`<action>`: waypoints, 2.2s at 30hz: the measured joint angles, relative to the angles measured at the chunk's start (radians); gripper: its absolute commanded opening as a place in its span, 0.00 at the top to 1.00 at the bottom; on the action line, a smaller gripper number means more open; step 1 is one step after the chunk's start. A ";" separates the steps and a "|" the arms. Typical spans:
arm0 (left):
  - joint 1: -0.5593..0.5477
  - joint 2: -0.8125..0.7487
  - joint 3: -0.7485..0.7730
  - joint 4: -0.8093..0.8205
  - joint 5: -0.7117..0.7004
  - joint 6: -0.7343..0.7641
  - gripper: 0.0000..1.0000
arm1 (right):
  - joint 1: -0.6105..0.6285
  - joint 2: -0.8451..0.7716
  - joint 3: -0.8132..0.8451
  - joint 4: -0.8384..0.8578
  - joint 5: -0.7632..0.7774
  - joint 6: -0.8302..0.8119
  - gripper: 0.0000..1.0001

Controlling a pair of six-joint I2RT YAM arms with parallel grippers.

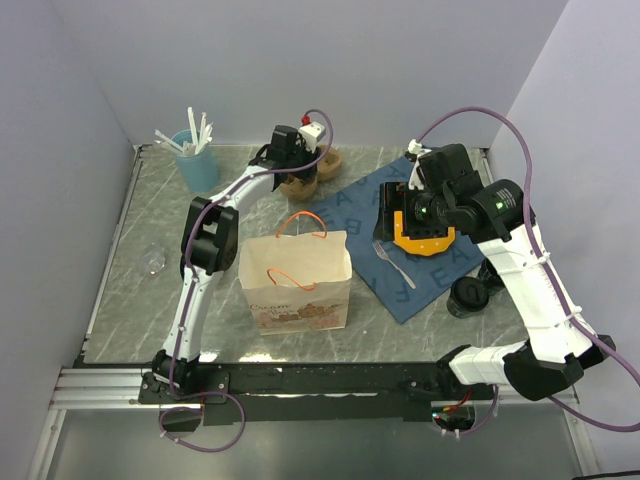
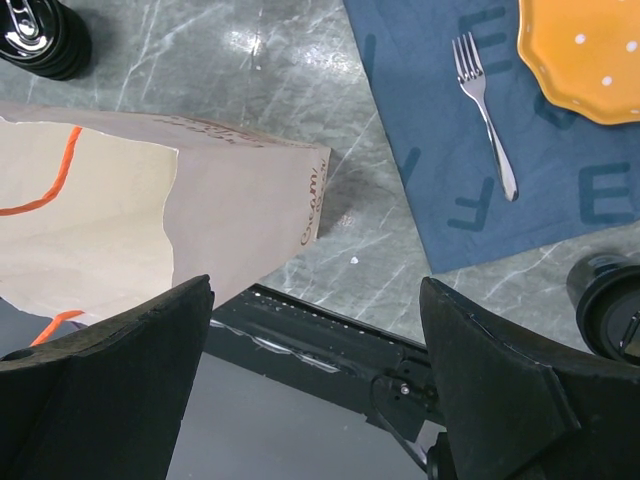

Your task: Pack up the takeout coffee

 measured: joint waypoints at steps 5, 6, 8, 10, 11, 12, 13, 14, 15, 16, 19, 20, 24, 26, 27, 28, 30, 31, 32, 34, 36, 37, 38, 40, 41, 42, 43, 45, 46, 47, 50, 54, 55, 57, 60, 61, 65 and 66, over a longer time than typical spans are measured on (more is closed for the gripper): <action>0.000 0.000 0.036 -0.029 -0.004 -0.001 0.65 | 0.000 -0.019 -0.039 0.009 -0.009 0.015 0.09; 0.000 0.000 0.042 -0.028 -0.006 -0.002 0.67 | 0.000 -0.025 -0.047 0.010 -0.011 0.020 0.09; 0.000 0.000 0.044 -0.028 -0.007 -0.002 0.66 | -0.001 -0.039 -0.061 0.010 -0.015 0.028 0.09; 0.000 0.000 0.044 -0.031 -0.007 -0.003 0.57 | -0.001 -0.050 -0.065 0.011 -0.016 0.035 0.09; 0.000 0.000 0.044 -0.037 -0.007 -0.003 0.58 | -0.001 -0.055 -0.066 0.011 -0.016 0.038 0.09; 0.000 0.000 0.043 -0.040 -0.007 -0.003 0.60 | -0.001 -0.061 -0.068 0.014 -0.016 0.041 0.09; 0.000 0.000 0.043 -0.042 -0.007 -0.003 0.68 | -0.001 -0.068 -0.073 0.018 -0.016 0.046 0.09; 0.000 0.000 0.043 -0.042 -0.008 -0.003 0.71 | -0.001 -0.073 -0.076 0.018 -0.016 0.049 0.09; 0.000 0.000 0.043 -0.042 -0.009 -0.002 0.73 | -0.001 -0.079 -0.080 0.018 -0.016 0.051 0.09; 0.000 0.000 0.043 -0.043 -0.010 -0.002 0.73 | -0.001 -0.085 -0.084 0.019 -0.017 0.053 0.09; 0.000 0.000 0.037 -0.043 -0.017 0.001 0.62 | -0.001 -0.098 -0.093 0.019 -0.016 0.058 0.09; 0.000 0.000 0.035 -0.043 -0.018 0.002 0.59 | -0.001 -0.099 -0.093 0.021 -0.016 0.060 0.10; 0.000 0.000 0.030 -0.045 -0.022 0.002 0.68 | -0.001 -0.101 -0.093 0.022 -0.016 0.064 0.10; 0.000 0.000 0.030 -0.043 -0.021 0.006 0.78 | -0.001 -0.101 -0.093 0.023 -0.017 0.064 0.10; 0.000 0.000 0.030 -0.044 -0.023 0.006 0.78 | -0.001 -0.101 -0.093 0.023 -0.017 0.064 0.10; -0.001 0.000 0.030 -0.044 -0.023 0.009 0.75 | -0.001 -0.101 -0.093 0.023 -0.018 0.065 0.10; -0.001 0.000 0.030 -0.045 -0.024 0.012 0.75 | -0.001 -0.101 -0.093 0.023 -0.018 0.067 0.10; -0.001 0.000 0.030 -0.045 -0.025 0.012 0.72 | -0.001 -0.101 -0.093 0.023 -0.018 0.068 0.10; -0.001 -0.001 0.030 -0.044 -0.024 0.011 0.70 | -0.001 -0.101 -0.093 0.023 -0.019 0.068 0.10; -0.001 -0.001 0.030 -0.044 -0.024 0.010 0.63 | -0.001 -0.101 -0.093 0.023 -0.019 0.071 0.10; -0.001 -0.001 0.030 -0.044 -0.025 0.004 0.63 | -0.001 -0.100 -0.093 0.023 -0.019 0.075 0.10; -0.001 -0.001 0.031 -0.044 -0.024 -0.003 0.61 | -0.001 -0.101 -0.093 0.023 -0.019 0.075 0.10; -0.001 -0.001 0.031 -0.043 -0.025 -0.009 0.61 | -0.001 -0.101 -0.093 0.023 -0.019 0.076 0.10; -0.001 -0.002 0.032 -0.043 -0.024 -0.018 0.76 | -0.001 -0.101 -0.093 0.024 -0.019 0.076 0.10; -0.001 -0.003 0.032 -0.042 -0.025 -0.027 0.79 | -0.001 -0.100 -0.093 0.024 -0.020 0.077 0.10; -0.001 -0.003 0.032 -0.040 -0.027 -0.031 0.79 | -0.001 -0.101 -0.093 0.026 -0.021 0.079 0.10; -0.001 -0.003 0.032 -0.040 -0.032 -0.034 0.69 | -0.001 -0.101 -0.093 0.027 -0.021 0.079 0.10; -0.001 -0.004 0.030 -0.040 -0.046 -0.034 0.58 | -0.001 -0.101 -0.093 0.028 -0.023 0.080 0.10; -0.001 -0.004 0.029 -0.040 -0.054 -0.034 0.60 | -0.001 -0.101 -0.093 0.029 -0.023 0.080 0.10; -0.001 -0.005 0.025 -0.039 -0.068 -0.033 0.62 | -0.001 -0.101 -0.093 0.030 -0.023 0.082 0.10; -0.001 -0.005 0.018 -0.042 -0.090 -0.026 0.74 | -0.001 -0.106 -0.105 0.035 -0.023 0.083 0.10; 0.000 -0.006 0.017 -0.043 -0.101 -0.026 0.61 | -0.001 -0.108 -0.111 0.035 -0.027 0.083 0.10; 0.000 -0.007 0.017 -0.043 -0.105 -0.026 0.60 | -0.001 -0.108 -0.111 0.034 -0.027 0.083 0.10; 0.001 -0.010 0.017 -0.043 -0.108 -0.029 0.60 | -0.001 -0.108 -0.111 0.034 -0.031 0.083 0.10; 0.006 -0.019 0.017 -0.043 -0.108 -0.038 0.61 | -0.001 -0.108 -0.111 0.034 -0.034 0.083 0.10; 0.009 -0.023 0.017 -0.043 -0.108 -0.044 0.61 | -0.001 -0.108 -0.111 0.034 -0.035 0.083 0.10; 0.013 -0.052 0.017 -0.043 -0.105 -0.067 0.60 | -0.001 -0.108 -0.111 0.034 -0.039 0.083 0.10; 0.014 -0.059 0.017 -0.043 -0.103 -0.073 0.60 | -0.001 -0.108 -0.111 0.035 -0.039 0.083 0.10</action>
